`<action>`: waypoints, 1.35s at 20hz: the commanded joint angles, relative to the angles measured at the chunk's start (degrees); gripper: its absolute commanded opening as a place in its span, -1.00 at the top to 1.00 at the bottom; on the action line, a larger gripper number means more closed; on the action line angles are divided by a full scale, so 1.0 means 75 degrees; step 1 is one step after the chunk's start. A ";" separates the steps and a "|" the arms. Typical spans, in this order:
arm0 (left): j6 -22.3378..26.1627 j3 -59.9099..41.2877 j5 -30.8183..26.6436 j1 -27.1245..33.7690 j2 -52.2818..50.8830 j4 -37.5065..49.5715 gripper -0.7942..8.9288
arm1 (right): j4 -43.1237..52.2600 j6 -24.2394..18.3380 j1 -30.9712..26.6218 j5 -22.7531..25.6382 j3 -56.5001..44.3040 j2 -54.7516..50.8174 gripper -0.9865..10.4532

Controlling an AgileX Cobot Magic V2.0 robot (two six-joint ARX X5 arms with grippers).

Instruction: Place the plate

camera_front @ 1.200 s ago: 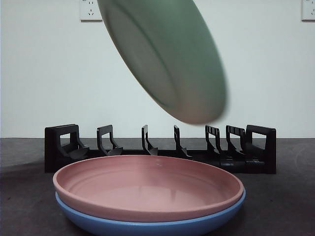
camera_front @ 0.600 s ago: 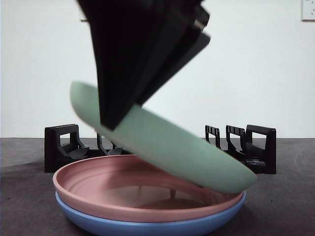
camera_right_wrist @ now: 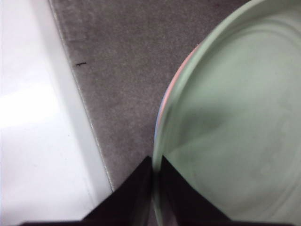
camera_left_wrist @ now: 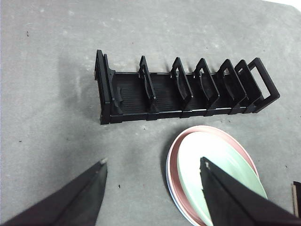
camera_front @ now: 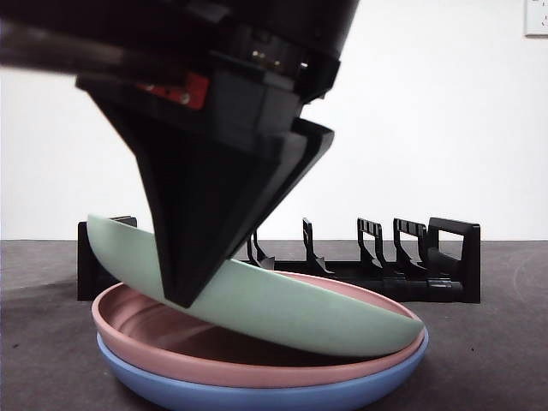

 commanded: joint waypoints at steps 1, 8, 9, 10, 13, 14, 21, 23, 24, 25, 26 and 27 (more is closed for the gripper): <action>0.0023 0.0122 -0.0023 -0.0020 0.0032 0.0079 0.19 | 0.0050 -0.0020 0.0117 -0.0137 0.0117 0.0201 0.81; 0.0023 0.0122 -0.0023 -0.0020 0.0032 0.0079 0.19 | 0.0079 0.0122 0.0108 -0.0262 0.0117 0.0207 0.66; 0.0023 0.0122 -0.0023 -0.0020 0.0032 0.0079 0.19 | 0.0087 0.0137 0.0108 -0.0265 0.0122 0.0207 0.66; 0.0023 0.0122 -0.0023 -0.0020 0.0032 0.0079 0.19 | 0.0079 0.0163 0.0108 -0.0265 0.0146 0.0204 0.65; 0.0026 0.0122 -0.0023 -0.0020 0.0032 0.0082 0.19 | -0.0122 0.0347 0.0064 -0.0411 0.0443 0.0020 0.61; 0.0023 0.0122 -0.0023 -0.0020 0.0032 0.0085 0.19 | -0.0227 0.0338 0.0038 -0.0341 0.0574 -0.0152 0.61; 0.0023 0.0122 -0.0023 -0.0020 0.0032 0.0099 0.19 | -0.1186 0.0224 -0.2157 0.0641 0.0664 -0.2512 0.49; 0.0020 0.0122 -0.0023 -0.0020 0.0032 0.0152 0.19 | -0.1469 -0.0096 -0.3322 0.0629 0.0664 -0.3107 0.47; 0.0023 0.0122 -0.0023 -0.0020 0.0032 0.0166 0.19 | -0.1553 -0.0294 -0.3960 0.0624 0.0664 -0.3424 0.47; 0.0023 0.0122 -0.0023 -0.0020 0.0032 0.0181 0.19 | -0.1594 -0.0469 -0.4462 0.0621 0.0664 -0.3660 0.47; 0.0023 0.0122 -0.0023 -0.0020 0.0032 0.0192 0.19 | -0.1632 -0.0682 -0.5039 0.0624 0.0664 -0.3940 0.47; 0.0023 0.0122 -0.0023 -0.0020 0.0032 0.0204 0.19 | -0.1687 -0.0839 -0.5476 0.0627 0.0664 -0.4135 0.47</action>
